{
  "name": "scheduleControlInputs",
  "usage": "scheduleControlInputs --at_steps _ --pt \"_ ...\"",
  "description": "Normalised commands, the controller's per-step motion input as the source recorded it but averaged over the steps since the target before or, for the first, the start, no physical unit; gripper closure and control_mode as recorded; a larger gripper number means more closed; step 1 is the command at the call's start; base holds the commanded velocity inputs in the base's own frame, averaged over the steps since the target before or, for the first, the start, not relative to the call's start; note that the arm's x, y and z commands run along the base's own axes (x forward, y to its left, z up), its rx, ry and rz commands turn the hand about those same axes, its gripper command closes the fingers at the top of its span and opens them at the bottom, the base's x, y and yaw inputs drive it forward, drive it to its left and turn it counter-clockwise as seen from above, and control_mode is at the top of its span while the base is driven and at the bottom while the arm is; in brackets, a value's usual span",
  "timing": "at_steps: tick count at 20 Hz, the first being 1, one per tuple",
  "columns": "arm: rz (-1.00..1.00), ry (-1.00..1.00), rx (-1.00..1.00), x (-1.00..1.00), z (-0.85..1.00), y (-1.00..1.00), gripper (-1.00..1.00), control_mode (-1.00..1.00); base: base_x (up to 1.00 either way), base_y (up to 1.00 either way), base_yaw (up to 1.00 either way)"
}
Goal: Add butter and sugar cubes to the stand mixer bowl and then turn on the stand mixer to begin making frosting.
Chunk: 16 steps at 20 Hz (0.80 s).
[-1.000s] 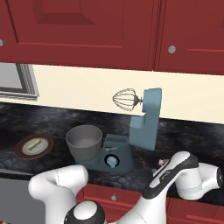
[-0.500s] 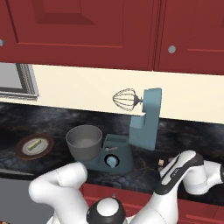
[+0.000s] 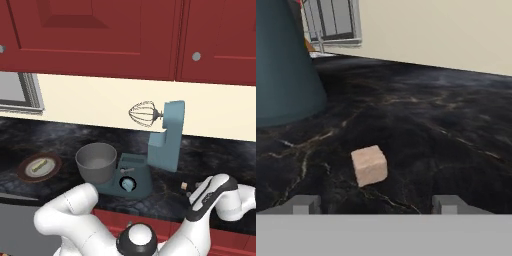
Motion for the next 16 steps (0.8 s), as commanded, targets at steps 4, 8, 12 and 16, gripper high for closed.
scheduleControlInputs --at_steps 4,8,12,16 --pt "0.01 0.00 0.00 0.27 -0.32 -0.15 -1.00 -1.00 0.00 0.00 0.00" --pt "0.00 0.00 0.01 0.11 -0.40 -0.01 -1.00 -1.00 0.00 0.00 0.00" --pt "0.00 0.00 0.02 0.01 -0.29 0.04 -1.00 -1.00 0.00 0.00 0.00" --pt "0.00 -0.02 0.01 0.01 -0.21 0.12 -1.00 -1.00 0.00 0.00 0.00"
